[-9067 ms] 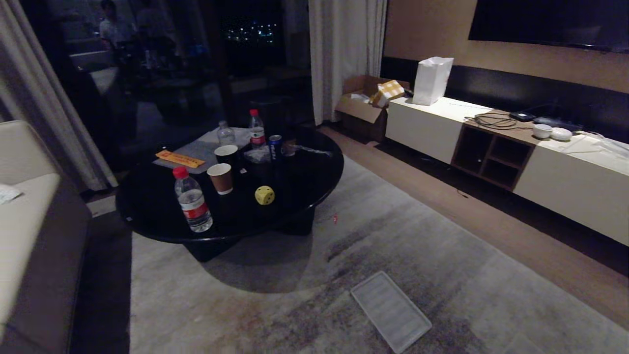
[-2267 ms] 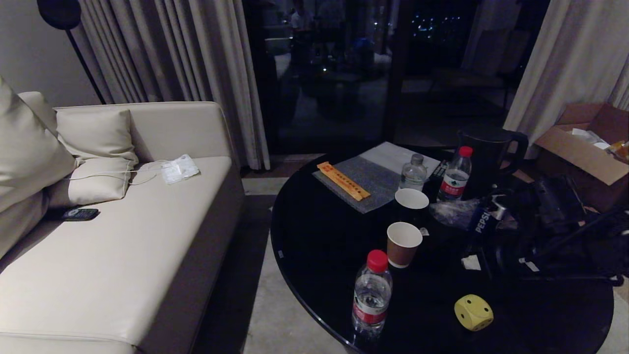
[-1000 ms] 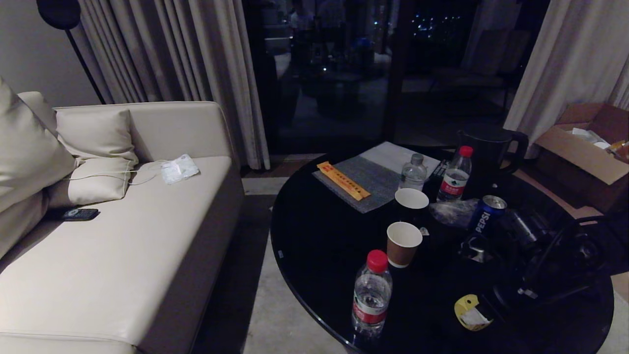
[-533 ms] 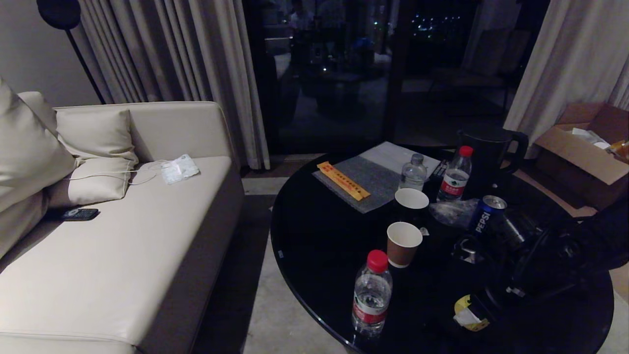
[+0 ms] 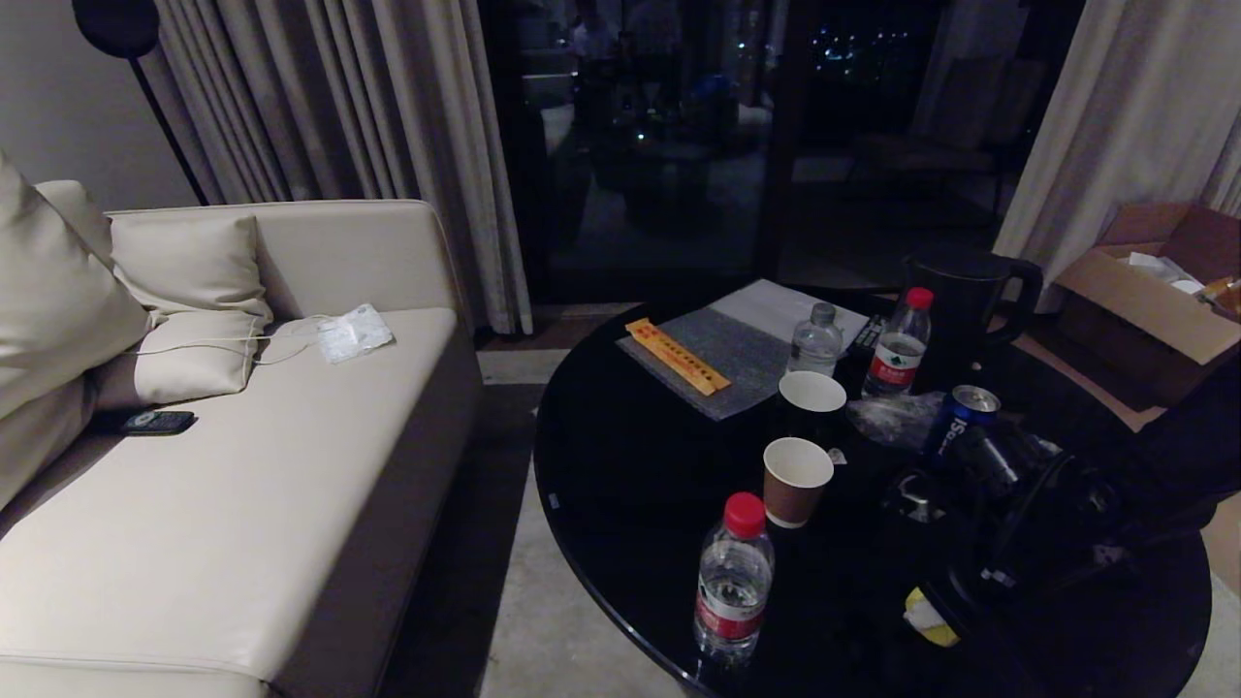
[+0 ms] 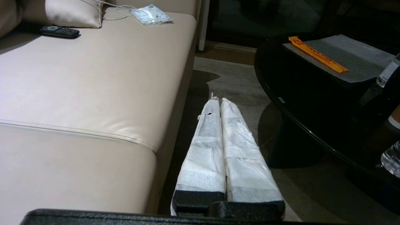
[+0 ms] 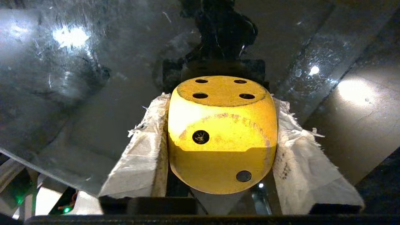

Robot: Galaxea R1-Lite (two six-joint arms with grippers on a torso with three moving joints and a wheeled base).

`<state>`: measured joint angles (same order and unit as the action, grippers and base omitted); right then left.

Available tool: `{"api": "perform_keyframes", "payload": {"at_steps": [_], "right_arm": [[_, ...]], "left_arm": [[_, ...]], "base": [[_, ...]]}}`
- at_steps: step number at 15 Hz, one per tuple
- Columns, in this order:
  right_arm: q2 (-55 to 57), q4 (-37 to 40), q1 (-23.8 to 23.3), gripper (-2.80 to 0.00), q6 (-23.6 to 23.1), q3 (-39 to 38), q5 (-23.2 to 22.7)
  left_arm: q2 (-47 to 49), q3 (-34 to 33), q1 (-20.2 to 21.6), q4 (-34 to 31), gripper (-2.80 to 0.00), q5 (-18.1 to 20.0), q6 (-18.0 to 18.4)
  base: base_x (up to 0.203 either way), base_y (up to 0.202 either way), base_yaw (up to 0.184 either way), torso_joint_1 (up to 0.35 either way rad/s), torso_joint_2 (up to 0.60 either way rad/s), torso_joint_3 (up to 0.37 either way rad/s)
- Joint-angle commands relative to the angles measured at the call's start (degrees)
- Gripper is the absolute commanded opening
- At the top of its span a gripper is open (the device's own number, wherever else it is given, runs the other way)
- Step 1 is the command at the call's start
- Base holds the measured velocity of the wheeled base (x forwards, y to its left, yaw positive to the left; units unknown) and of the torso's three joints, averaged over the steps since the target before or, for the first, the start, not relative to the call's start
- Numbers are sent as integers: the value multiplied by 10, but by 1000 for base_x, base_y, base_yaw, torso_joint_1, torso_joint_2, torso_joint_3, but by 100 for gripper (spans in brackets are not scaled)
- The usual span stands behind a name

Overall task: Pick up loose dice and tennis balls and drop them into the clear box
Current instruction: Pick up toys out of the box, then put the toys in the box

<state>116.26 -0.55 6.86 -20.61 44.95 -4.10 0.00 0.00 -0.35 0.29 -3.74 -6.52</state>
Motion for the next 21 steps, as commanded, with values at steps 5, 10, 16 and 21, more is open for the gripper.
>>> {"api": "perform_keyframes", "payload": {"at_steps": [5,10,16,21], "right_arm": [[-153,2,-3,-280,27,-31,0],[-391,23,-7,-280,136,-95,1],[-689,40,-32,-280,220,-265,0],[-953,99,-96,-280,230,-354,-23]], "left_arm": [[1,-1,0,0,-280,0,-1],[1,-1,0,0,-280,0,-1],[1,-1,0,1,-280,0,-1],[1,-1,0,0,-280,0,-1]], "base": [[0,0,0,0,0,0],[0,0,0,0,0,0],[0,0,0,0,0,0],[0,0,0,0,0,0]]}}
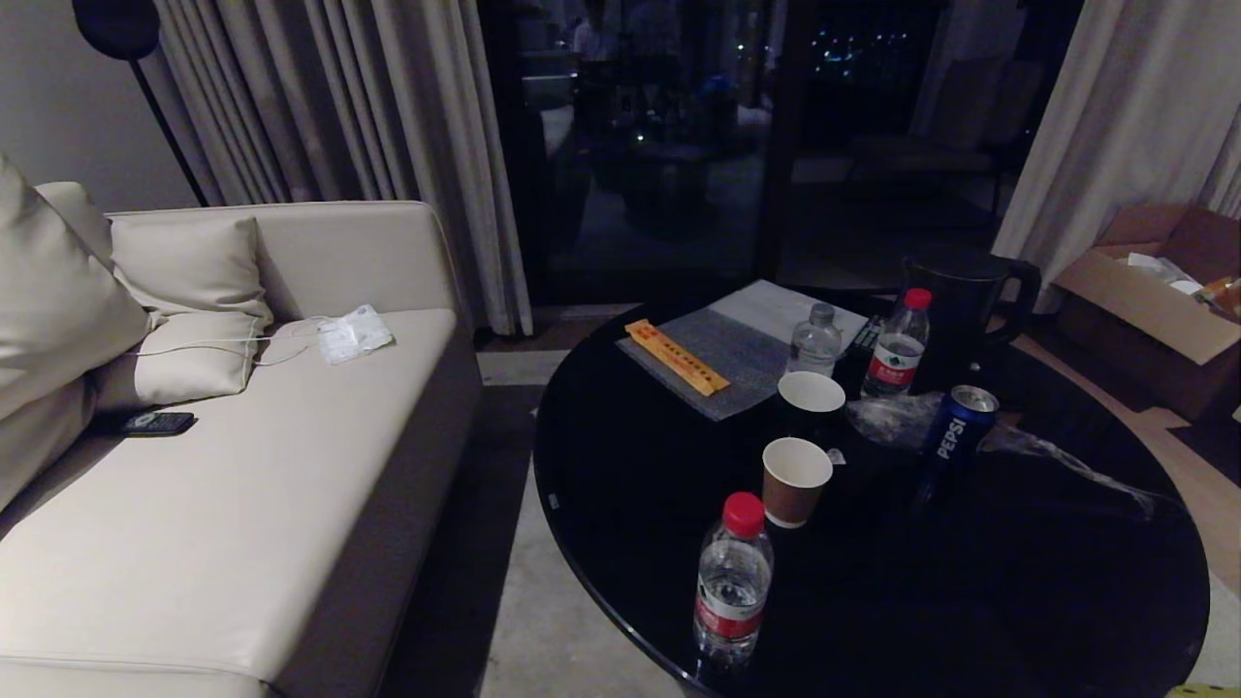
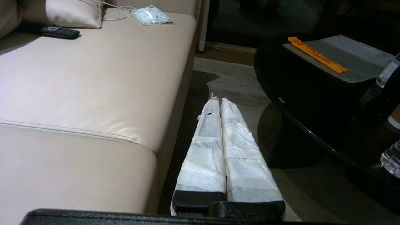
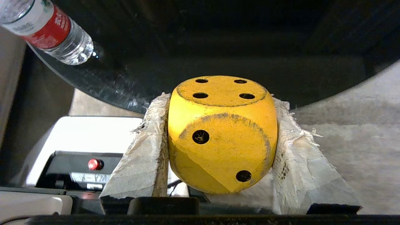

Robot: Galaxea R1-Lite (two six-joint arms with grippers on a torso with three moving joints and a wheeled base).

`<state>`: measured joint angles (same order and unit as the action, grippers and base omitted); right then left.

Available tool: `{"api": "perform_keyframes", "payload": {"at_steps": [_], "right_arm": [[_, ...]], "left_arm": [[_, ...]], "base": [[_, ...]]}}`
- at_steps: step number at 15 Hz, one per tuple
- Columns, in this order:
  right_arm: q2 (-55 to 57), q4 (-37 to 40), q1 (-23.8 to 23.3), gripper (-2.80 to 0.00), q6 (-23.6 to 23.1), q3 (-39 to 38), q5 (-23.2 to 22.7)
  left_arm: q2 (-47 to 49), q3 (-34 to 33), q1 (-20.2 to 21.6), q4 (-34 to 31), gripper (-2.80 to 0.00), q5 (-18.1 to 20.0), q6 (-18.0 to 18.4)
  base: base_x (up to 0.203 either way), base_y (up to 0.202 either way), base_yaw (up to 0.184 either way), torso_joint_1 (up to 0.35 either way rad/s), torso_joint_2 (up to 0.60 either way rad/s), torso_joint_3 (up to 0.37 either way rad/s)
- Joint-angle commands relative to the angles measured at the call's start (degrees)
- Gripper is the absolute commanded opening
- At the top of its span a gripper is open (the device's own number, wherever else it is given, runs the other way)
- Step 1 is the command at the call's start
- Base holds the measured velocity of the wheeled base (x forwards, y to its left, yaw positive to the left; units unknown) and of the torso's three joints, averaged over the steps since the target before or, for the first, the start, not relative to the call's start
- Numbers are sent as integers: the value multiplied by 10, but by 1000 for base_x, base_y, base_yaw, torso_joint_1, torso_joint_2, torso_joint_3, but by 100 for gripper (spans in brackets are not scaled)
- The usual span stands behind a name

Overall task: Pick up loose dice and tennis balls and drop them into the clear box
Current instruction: Put the toys in the box

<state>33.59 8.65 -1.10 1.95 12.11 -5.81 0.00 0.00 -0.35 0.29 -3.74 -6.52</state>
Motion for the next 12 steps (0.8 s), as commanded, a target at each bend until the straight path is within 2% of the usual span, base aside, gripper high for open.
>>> {"api": "perform_keyframes", "payload": {"at_steps": [1,3,5,8,10,12], "right_arm": [[-156,12,-21,-280,9,-36,-9],[-177,-13,-26,-280,14,-68,4],[-175,-87,-27,-280,17,-101,14],[-177,-89,-25,-280,24,-108,54],[-221,-85,4,-280,20,-113,60],[-275,-80,14,-280,15,-116,61]], "left_arm": [[1,-1,0,1,-280,0,-1],[1,-1,0,0,-280,0,-1],[1,-1,0,0,-280,0,0],[1,-1,0,0,-280,0,-1],[1,-1,0,1,-280,0,-1],[1,-1,0,1,-280,0,-1]], "base": [[0,0,0,0,0,0],[0,0,0,0,0,0],[0,0,0,0,0,0],[0,0,0,0,0,0],[0,0,0,0,0,0],[0,0,0,0,0,0]]}}
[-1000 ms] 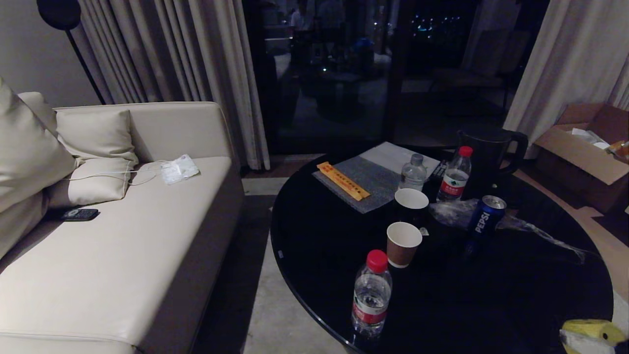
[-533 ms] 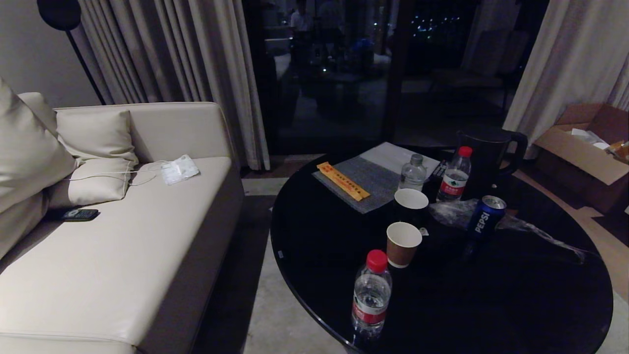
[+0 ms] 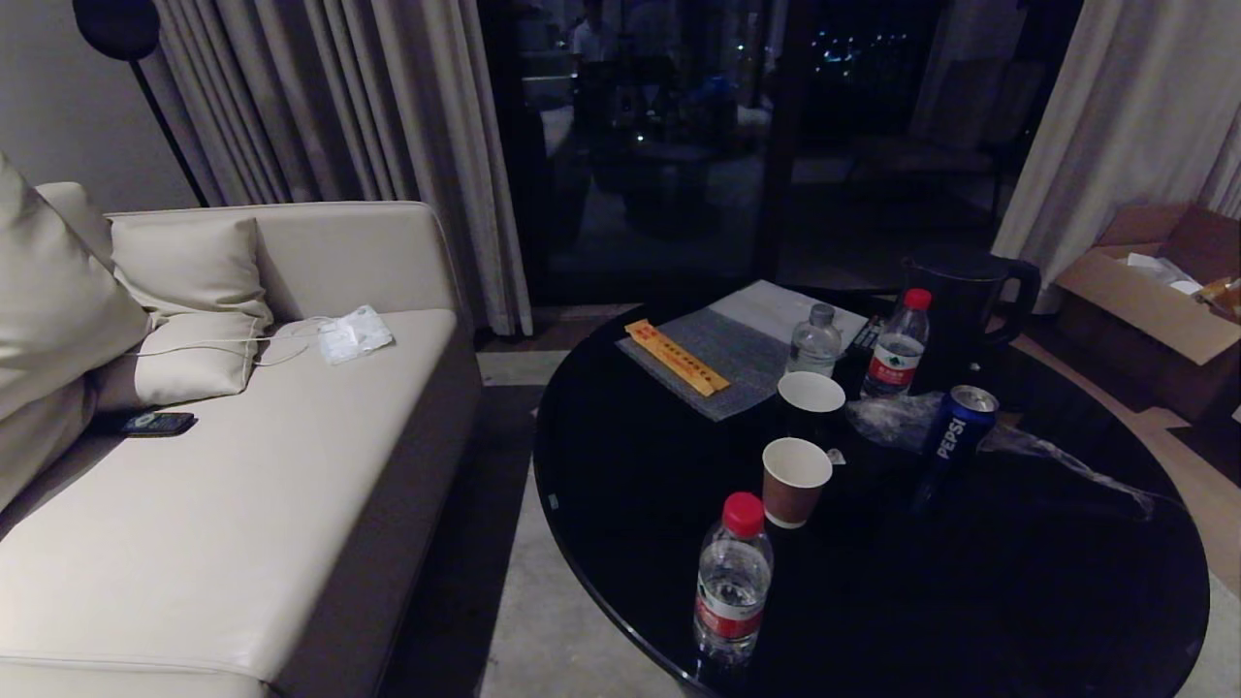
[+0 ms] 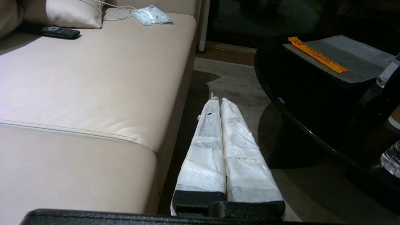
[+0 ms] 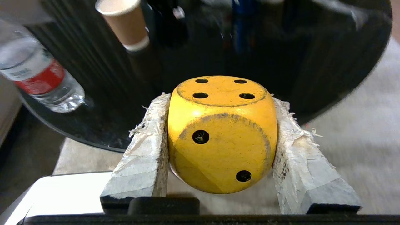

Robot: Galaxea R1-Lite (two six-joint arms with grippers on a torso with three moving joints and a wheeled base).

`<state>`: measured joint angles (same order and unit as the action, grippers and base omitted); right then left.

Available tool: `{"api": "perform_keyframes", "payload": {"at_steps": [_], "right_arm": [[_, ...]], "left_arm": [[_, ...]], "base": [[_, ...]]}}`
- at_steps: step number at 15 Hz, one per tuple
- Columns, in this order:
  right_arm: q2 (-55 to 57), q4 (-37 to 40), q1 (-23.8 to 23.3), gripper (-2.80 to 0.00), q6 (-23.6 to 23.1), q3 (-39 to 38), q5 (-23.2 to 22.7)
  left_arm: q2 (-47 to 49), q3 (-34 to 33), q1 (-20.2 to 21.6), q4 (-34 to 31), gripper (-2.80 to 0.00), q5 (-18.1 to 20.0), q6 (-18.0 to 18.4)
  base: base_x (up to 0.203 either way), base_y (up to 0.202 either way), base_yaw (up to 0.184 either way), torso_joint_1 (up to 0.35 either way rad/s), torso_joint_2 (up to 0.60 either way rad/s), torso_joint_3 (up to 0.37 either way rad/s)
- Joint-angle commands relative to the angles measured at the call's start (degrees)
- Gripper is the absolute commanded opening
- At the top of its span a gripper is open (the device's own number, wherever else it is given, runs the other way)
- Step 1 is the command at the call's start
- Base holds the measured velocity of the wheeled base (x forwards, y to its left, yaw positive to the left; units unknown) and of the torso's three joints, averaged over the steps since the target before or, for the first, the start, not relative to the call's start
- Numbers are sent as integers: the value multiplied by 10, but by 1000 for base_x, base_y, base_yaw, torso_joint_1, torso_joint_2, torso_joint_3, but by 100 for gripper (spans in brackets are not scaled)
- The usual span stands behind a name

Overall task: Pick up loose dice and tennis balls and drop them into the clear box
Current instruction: Put the toys in the box

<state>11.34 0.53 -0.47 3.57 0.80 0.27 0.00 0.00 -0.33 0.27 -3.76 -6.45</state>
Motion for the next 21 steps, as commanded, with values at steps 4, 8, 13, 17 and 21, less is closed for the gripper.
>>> {"api": "perform_keyframes", "payload": {"at_steps": [4,8,13,17,21], "right_arm": [[-113,3,6,-280,-10,-4,-1],[-113,3,6,-280,-7,-4,-1],[-113,2,5,-280,-4,-4,0],[-113,2,5,-280,-4,-4,0],[-113,2,6,-280,-11,-4,0]], "left_arm": [[1,-1,0,0,-280,0,-1],[1,-1,0,0,-280,0,-1],[1,-1,0,2,-280,4,3],[1,-1,0,0,-280,1,0],[1,-1,0,-1,-280,6,14]], "base": [[0,0,0,0,0,0],[0,0,0,0,0,0],[0,0,0,0,0,0],[0,0,0,0,0,0],[0,0,0,0,0,0]]}}
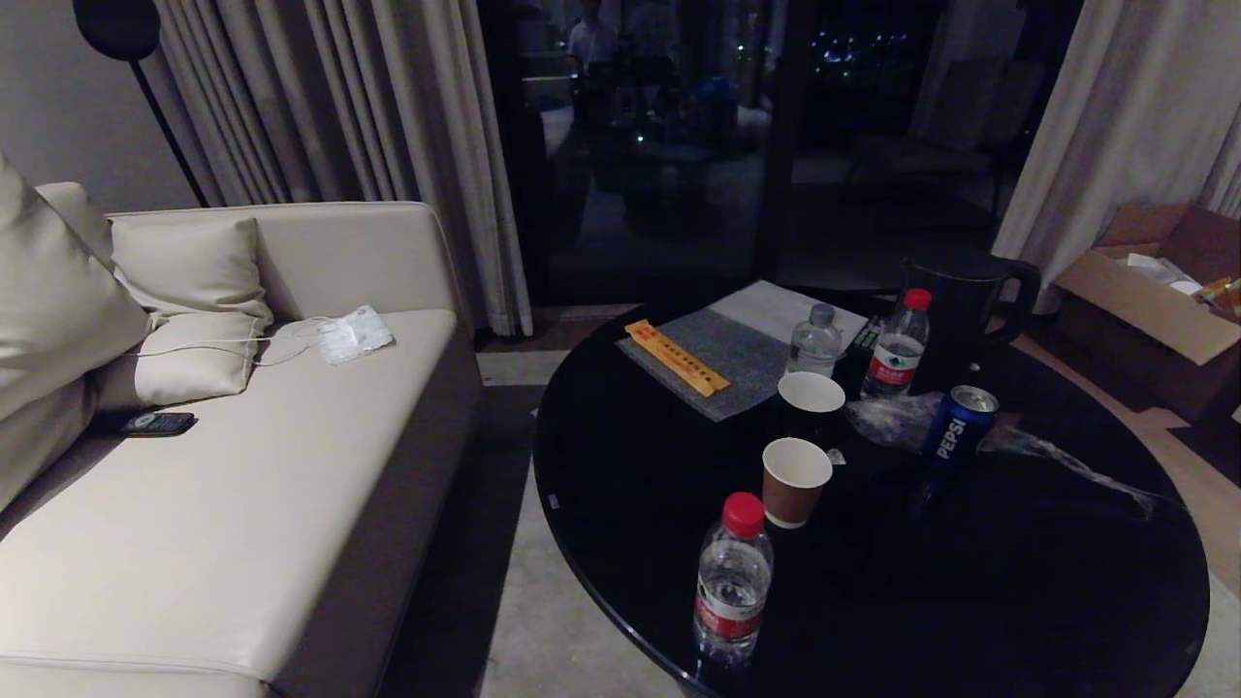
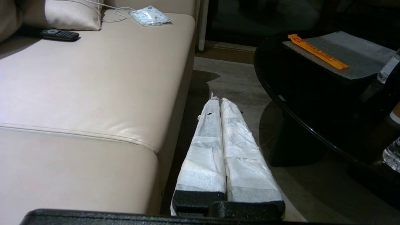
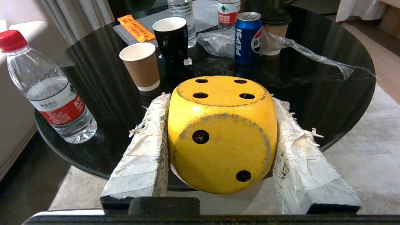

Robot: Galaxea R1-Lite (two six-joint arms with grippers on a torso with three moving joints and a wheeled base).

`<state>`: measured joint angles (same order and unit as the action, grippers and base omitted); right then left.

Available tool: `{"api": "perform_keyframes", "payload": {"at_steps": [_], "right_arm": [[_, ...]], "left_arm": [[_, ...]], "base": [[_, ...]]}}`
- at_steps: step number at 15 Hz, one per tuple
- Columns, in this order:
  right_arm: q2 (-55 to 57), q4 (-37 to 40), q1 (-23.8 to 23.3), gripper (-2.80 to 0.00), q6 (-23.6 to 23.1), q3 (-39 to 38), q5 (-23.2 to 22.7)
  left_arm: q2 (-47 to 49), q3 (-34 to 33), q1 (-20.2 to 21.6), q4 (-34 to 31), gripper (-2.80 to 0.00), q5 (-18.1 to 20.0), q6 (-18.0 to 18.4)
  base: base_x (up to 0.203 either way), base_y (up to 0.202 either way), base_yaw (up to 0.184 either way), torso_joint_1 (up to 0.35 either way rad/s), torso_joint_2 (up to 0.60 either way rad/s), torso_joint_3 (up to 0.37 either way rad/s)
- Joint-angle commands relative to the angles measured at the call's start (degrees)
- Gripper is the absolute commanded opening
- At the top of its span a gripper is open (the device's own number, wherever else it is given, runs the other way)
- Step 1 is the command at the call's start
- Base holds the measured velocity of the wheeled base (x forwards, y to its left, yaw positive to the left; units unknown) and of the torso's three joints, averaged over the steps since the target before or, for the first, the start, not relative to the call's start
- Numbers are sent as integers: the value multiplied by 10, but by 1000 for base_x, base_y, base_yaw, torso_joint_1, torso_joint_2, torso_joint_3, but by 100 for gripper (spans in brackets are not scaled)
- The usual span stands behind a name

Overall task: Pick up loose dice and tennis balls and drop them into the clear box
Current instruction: Put the toys in the box

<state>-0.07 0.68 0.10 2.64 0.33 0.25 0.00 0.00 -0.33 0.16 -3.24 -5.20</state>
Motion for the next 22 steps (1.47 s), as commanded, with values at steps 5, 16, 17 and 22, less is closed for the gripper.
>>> {"api": "perform_keyframes", "payload": {"at_steps": [5,16,17,22], "right_arm": [[1,0,0,-280,-2,0,-1],[1,0,0,-280,-2,0,-1],[1,0,0,-280,-2,0,0],[1,0,0,-280,-2,0,-1]], "left_arm": [[1,-1,0,-2,-280,2,21],[1,-1,0,-2,-280,10,40],[1,-1,0,-2,-280,10,41],[1,-1,0,-2,-280,10,41]], "base": [[0,0,0,0,0,0],[-140,0,-2,1,3,2],[-185,0,-2,2,2,-2],[-182,0,-1,1,2,3]]}}
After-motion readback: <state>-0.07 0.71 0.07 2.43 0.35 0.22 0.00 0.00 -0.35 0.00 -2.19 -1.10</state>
